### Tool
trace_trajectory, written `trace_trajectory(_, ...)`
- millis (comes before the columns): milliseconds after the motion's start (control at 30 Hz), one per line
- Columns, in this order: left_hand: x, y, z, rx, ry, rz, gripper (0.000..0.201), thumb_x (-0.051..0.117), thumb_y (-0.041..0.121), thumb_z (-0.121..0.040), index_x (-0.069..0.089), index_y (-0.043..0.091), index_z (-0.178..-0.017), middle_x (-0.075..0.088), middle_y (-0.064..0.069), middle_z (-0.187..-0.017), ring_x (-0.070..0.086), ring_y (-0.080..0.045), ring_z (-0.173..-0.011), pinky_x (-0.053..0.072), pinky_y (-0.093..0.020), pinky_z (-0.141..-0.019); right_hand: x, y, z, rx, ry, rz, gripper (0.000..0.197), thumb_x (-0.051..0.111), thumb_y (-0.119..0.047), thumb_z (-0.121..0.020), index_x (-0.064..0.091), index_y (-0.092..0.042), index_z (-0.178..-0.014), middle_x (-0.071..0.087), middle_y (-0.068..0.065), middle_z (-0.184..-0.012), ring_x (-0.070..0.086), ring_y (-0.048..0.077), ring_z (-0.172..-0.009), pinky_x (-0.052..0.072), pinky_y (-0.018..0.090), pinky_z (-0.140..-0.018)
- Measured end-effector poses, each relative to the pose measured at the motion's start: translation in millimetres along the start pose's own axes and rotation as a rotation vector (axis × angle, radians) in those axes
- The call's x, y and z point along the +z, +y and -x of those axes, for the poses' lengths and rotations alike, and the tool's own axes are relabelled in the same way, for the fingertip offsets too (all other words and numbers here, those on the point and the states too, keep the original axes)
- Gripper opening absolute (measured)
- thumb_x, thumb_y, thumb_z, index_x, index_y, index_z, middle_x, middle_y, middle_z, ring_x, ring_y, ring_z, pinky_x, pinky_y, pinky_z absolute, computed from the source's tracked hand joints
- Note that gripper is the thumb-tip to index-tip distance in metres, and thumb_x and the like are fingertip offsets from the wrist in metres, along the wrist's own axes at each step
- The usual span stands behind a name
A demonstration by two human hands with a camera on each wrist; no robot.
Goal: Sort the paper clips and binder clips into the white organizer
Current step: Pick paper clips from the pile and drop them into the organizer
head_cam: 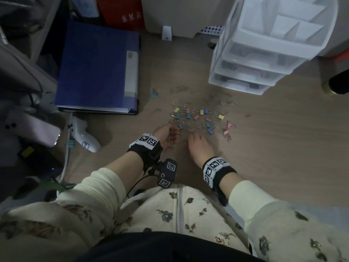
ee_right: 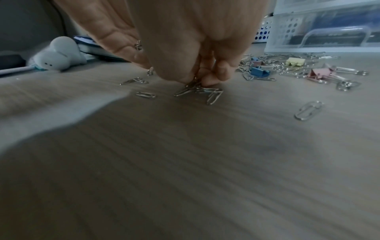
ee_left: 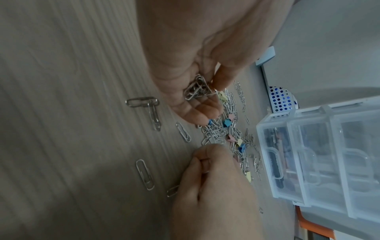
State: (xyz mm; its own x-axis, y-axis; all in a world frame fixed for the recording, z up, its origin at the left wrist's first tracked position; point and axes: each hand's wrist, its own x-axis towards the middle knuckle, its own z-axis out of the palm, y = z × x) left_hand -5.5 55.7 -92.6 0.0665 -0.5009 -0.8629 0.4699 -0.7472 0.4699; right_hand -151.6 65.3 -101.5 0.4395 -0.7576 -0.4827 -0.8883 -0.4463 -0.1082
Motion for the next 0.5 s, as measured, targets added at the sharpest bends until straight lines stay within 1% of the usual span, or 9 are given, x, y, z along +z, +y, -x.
trace_trajectory(100, -0.4, -0.5, -0.7, 0.0, 0.0, -0.006, 0.026, 0.042, 0.01, -0.094, 0.058, 0.008, -0.074, 0.056, 0.005, -0.042, 0.051, -0.005, -0.035, 0.045, -0.017, -0.042, -0.5, 1.2, -1.0, -0.01, -0.002, 0.013, 0.043, 0.043, 0.006, -0.088, 0.037, 0.001, -0.13, 0.044, 0.019, -0.127, 0.047, 0.037, -0.114, 0.048, 0.044, -0.083)
trace_trajectory(233, 1.6, -1.0, 1.9, 0.004, -0.005, -0.009, 0.027, 0.042, 0.011, -0.095, 0.058, 0.008, -0.074, 0.056, 0.005, -0.045, 0.051, -0.006, -0.039, 0.045, -0.018, -0.044, -1.9, 6.9, -3.6, -0.022, 0.012, -0.044, 0.042, 0.048, 0.005, -0.085, 0.041, 0.001, -0.127, 0.046, 0.019, -0.125, 0.049, 0.037, -0.113, 0.048, 0.044, -0.086)
trace_trajectory(300, 2.8, -1.6, 3.6, 0.005, -0.012, -0.014, 0.027, 0.042, 0.012, -0.096, 0.058, 0.008, -0.074, 0.056, 0.003, -0.05, 0.051, -0.008, -0.045, 0.046, -0.019, -0.045, -3.1, 9.9, -4.6, 0.0, 0.033, -0.087, 0.035, 0.047, 0.003, -0.087, 0.045, 0.002, -0.122, 0.048, 0.019, -0.123, 0.051, 0.037, -0.109, 0.046, 0.043, -0.082)
trace_trajectory(367, 4.6, -1.8, 4.6, 0.0, -0.025, -0.014, 0.027, 0.042, 0.014, -0.096, 0.059, 0.008, -0.076, 0.057, 0.0, -0.06, 0.052, -0.011, -0.053, 0.047, -0.021, -0.049, -4.6, 13.5, -6.0, 0.048, 0.073, -0.151, 0.028, 0.044, 0.0, -0.09, 0.048, 0.0, -0.117, 0.051, 0.018, -0.121, 0.056, 0.037, -0.101, 0.044, 0.039, -0.073)
trace_trajectory(400, 5.9, -1.1, 6.4, 0.0, -0.031, -0.01, 0.027, 0.042, 0.015, -0.097, 0.059, 0.007, -0.077, 0.056, -0.001, -0.062, 0.052, -0.011, -0.055, 0.047, -0.022, -0.052, -5.7, 15.3, -7.4, 0.078, 0.101, -0.198, 0.025, 0.042, -0.002, -0.092, 0.05, -0.001, -0.115, 0.052, 0.018, -0.119, 0.057, 0.036, -0.098, 0.043, 0.038, -0.07)
trace_trajectory(433, 7.1, -0.3, 7.9, -0.001, -0.032, -0.004, 0.028, 0.042, 0.015, -0.097, 0.059, 0.006, -0.077, 0.057, -0.001, -0.062, 0.052, -0.011, -0.054, 0.046, -0.022, -0.054, -7.7, 16.5, -8.6, 0.101, 0.136, -0.263, 0.023, 0.041, -0.005, -0.093, 0.05, -0.001, -0.114, 0.053, 0.017, -0.118, 0.057, 0.036, -0.097, 0.044, 0.037, -0.071)
trace_trajectory(500, 9.5, 1.4, 8.7, 0.004, -0.038, 0.014, 0.029, 0.041, 0.014, -0.098, 0.058, 0.004, -0.077, 0.056, -0.002, -0.059, 0.052, -0.011, -0.051, 0.045, -0.023, -0.056, -15.2, 16.4, -11.3, 0.097, 0.209, -0.438, 0.023, 0.041, -0.008, -0.094, 0.053, -0.002, -0.113, 0.055, 0.016, -0.117, 0.056, 0.034, -0.101, 0.047, 0.039, -0.081)
